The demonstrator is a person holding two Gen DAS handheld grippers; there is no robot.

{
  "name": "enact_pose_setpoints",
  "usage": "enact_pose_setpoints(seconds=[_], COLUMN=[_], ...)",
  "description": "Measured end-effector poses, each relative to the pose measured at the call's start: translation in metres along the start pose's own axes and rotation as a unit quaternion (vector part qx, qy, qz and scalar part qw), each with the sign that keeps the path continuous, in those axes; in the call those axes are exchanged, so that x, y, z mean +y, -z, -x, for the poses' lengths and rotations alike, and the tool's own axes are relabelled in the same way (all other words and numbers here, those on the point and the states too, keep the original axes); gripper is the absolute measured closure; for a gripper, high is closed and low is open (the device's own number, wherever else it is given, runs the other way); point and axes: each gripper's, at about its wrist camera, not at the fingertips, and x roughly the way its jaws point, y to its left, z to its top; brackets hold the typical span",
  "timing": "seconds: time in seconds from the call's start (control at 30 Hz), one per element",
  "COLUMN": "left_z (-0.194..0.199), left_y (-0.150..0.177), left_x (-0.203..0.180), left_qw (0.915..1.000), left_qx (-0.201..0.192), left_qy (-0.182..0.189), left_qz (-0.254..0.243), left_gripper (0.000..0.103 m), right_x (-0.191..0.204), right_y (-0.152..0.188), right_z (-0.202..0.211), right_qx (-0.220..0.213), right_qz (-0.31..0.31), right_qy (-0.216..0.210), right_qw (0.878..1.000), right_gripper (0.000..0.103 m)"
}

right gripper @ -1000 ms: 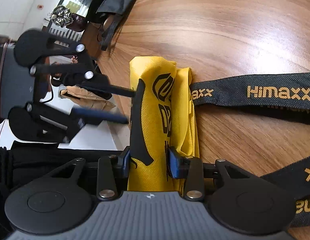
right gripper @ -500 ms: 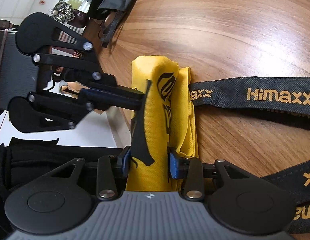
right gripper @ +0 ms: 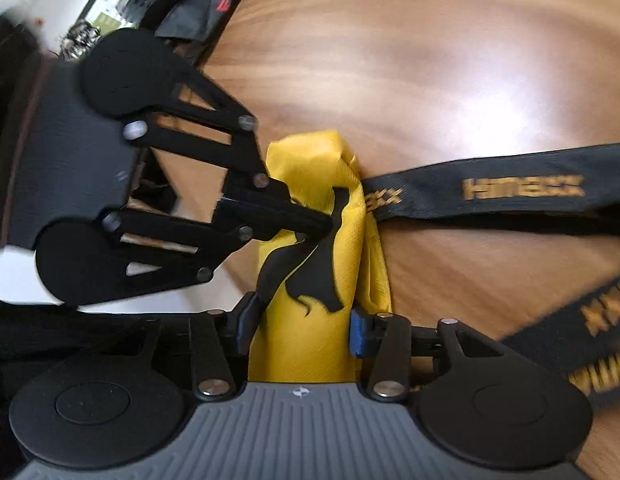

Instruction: Fold shopping bag

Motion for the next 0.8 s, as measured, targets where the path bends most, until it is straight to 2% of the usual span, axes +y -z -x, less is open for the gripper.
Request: enact_pose_setpoints(seconds=[0.03, 0.07, 0.17, 0.27, 0.3, 0.4, 0.5, 0.67, 0.73, 0.8], left_z=[0.000, 0.000, 0.002, 0.004, 0.004, 0.002, 0.000, 0.004, 0.006, 0.006], left_y=[0.000, 0.000, 0.006, 0.014, 0.015, 0.021, 0.027, 0.041, 0.049, 0.052], left_x=[0.000, -0.001, -0.004, -0.014, -0.015, -0.019, -0.020, -0.030, -0.036, -0.042], left_qw=[1.0000, 1.0000, 0.9993, 0.9980, 0.9978, 0.9963, 0.9923, 0.9864, 0.9845, 0.9830], left_qx=[0.000, -0.001, -0.011, -0.024, -0.026, -0.041, -0.066, -0.092, -0.099, -0.104], left_qy=[-0.002, -0.003, -0.011, -0.032, -0.034, -0.042, -0.057, -0.067, -0.070, -0.074], left_qz=[0.004, 0.006, 0.034, 0.049, 0.050, 0.064, 0.088, 0.119, 0.126, 0.133], left_gripper=[0.103, 0.103, 0.103, 0.103, 0.103, 0.103, 0.103, 0.103, 0.103, 0.103], right_x=[0.008, 0.015, 0.042, 0.069, 0.076, 0.078, 0.070, 0.058, 0.071, 0.089], right_y=[0.007, 0.014, 0.035, 0.052, 0.057, 0.065, 0.072, 0.082, 0.086, 0.089], right_z=[0.011, 0.022, 0.045, 0.030, 0.019, 0.002, -0.008, 0.010, 0.027, 0.018], right_qx=[-0.023, -0.046, -0.113, -0.129, -0.124, -0.135, -0.155, -0.177, -0.203, -0.179], right_qz=[0.007, 0.013, -0.006, -0.023, -0.029, -0.082, -0.118, -0.168, -0.178, -0.109], right_qy=[0.024, 0.048, 0.075, 0.097, 0.138, 0.188, 0.199, 0.162, 0.203, 0.253], right_qw=[0.999, 0.998, 0.991, 0.987, 0.982, 0.969, 0.960, 0.956, 0.941, 0.944], right_gripper=[0.063, 0.086, 0.095, 0.096, 0.101, 0.103, 0.103, 0.103, 0.103, 0.103])
